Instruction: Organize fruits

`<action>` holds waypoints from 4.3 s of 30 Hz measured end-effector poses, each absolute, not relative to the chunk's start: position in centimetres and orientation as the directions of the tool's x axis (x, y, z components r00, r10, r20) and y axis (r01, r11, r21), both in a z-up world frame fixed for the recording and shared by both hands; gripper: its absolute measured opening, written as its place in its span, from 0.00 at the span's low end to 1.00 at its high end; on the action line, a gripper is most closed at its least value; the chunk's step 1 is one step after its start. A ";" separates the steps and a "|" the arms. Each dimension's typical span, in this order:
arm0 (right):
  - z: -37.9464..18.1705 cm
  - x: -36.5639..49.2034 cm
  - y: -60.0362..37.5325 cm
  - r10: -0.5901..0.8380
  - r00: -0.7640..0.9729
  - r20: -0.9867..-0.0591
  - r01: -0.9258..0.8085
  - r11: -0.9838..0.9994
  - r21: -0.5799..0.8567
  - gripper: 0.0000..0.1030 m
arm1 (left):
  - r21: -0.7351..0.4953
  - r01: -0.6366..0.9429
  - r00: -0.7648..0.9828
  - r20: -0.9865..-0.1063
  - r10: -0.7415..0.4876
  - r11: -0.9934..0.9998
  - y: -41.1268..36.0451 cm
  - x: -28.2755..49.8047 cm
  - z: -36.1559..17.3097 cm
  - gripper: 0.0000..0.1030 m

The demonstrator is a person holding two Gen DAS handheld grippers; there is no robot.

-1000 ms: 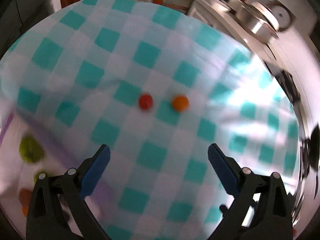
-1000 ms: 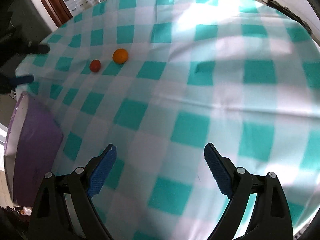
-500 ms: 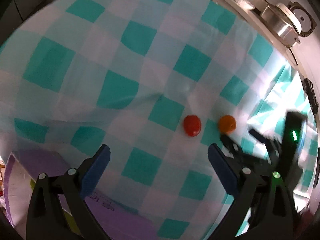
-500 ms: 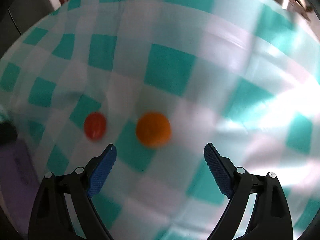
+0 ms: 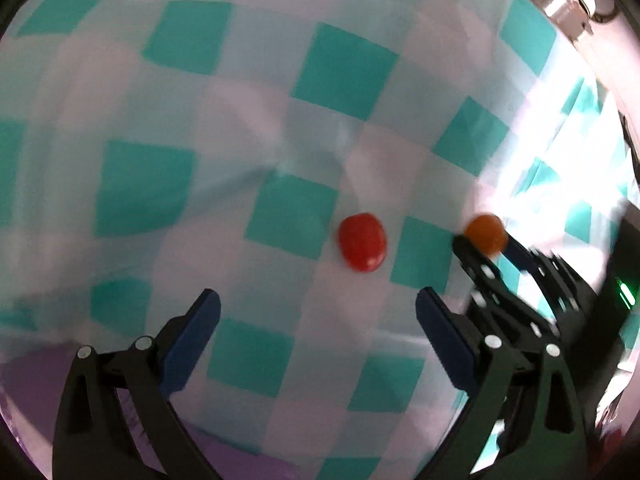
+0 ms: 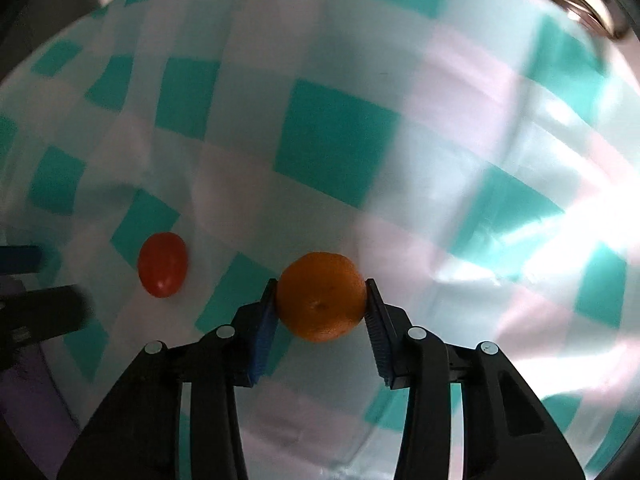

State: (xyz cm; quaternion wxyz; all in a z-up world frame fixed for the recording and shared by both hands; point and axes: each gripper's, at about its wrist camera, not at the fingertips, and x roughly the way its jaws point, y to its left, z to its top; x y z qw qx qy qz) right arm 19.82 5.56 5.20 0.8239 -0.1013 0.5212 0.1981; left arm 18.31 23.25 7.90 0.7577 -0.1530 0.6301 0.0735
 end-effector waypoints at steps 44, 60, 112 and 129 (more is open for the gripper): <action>14.4 -5.3 -19.5 0.330 0.453 -0.828 -0.316 0.928 0.197 0.40 | -0.119 -0.092 0.439 -0.896 -0.066 0.989 1.9 -7.9 17.4 0.33; 18.3 -8.3 -17.4 0.370 0.527 -0.765 -0.320 0.920 0.224 0.41 | -0.048 -0.103 0.543 -0.839 0.016 0.994 5.6 -14.6 22.7 0.33; 9.7 -18.4 27.4 0.131 0.053 -0.990 -0.849 0.527 0.025 0.41 | 0.071 -0.153 0.334 -0.935 0.119 0.986 36.7 -15.9 12.0 0.34; 9.3 -16.7 26.1 0.178 0.065 -0.982 -0.804 0.592 0.054 0.66 | -0.046 -0.095 0.336 -0.942 -0.012 0.994 37.1 -13.2 10.4 0.64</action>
